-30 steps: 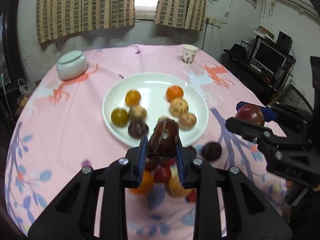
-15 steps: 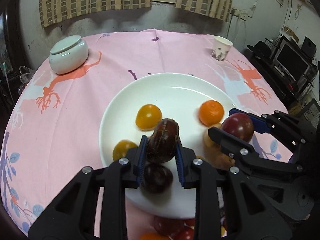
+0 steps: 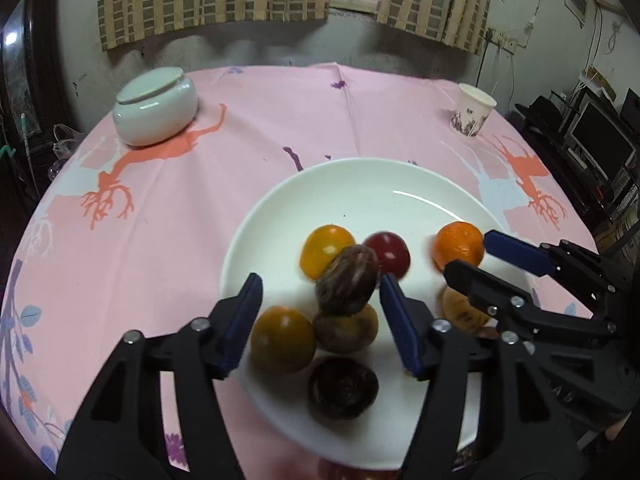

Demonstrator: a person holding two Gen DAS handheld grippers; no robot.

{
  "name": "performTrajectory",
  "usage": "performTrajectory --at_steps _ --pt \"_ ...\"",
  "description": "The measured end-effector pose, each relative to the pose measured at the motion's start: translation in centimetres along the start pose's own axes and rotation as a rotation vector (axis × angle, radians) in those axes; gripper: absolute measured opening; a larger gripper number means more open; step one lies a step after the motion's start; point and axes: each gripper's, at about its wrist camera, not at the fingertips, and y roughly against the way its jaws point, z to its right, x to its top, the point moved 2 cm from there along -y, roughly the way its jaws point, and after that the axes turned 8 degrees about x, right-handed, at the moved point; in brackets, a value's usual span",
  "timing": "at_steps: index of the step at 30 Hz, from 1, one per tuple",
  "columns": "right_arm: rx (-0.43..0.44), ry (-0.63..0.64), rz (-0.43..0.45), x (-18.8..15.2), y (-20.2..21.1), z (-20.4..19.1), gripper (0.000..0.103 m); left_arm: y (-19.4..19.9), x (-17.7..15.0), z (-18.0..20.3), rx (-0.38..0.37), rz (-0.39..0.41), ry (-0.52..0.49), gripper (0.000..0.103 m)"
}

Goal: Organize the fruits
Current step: 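Carry both fruits over the white plate and open both tools, then grasp the mandarin orange with the left tool while the right tool grasps a dark purple fruit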

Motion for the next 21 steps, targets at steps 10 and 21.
performTrajectory --at_steps 10,21 --pt "-0.019 0.038 0.090 -3.9 8.2 -2.2 0.065 8.6 -5.6 -0.7 -0.022 0.155 -0.084 0.093" --pt "-0.030 -0.001 0.078 -11.7 13.0 -4.9 0.065 10.5 -12.4 -1.4 -0.028 0.097 -0.082 0.095"
